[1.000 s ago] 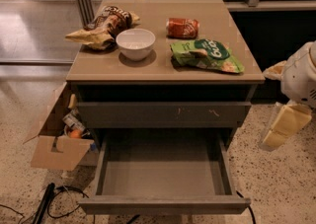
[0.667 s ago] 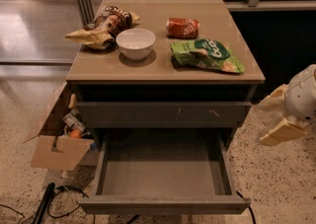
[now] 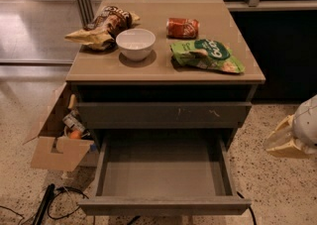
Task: Close middle drawer
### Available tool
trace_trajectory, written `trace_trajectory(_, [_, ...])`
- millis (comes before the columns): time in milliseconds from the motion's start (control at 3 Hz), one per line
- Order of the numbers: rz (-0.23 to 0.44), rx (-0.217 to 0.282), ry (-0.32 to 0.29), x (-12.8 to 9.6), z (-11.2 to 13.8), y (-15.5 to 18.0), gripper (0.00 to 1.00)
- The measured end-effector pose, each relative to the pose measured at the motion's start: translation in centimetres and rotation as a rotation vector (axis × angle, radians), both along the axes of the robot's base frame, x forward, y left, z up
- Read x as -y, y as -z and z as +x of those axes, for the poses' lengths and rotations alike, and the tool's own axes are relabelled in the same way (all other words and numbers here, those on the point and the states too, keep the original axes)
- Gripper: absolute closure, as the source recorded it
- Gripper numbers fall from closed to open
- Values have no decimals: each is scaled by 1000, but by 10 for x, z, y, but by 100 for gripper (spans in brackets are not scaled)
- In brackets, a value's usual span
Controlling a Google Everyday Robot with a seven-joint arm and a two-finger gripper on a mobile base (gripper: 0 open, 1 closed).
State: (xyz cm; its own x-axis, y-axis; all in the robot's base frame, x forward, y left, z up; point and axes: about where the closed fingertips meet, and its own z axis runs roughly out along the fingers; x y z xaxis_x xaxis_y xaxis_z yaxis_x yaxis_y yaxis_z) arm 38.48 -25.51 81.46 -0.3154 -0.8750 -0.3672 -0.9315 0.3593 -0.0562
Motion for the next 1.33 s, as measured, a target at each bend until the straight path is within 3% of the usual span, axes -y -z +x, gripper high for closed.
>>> trace_trajectory(333, [1,-7,1,0,-2,2,100])
trace_trajectory(667, [1,-7,1,0,-2,2,100])
trace_trajectory(1000, [22,-41,9,-15,-5,34,100])
trace_trajectory(1333, [88,-85,40,-45,-12,101,100])
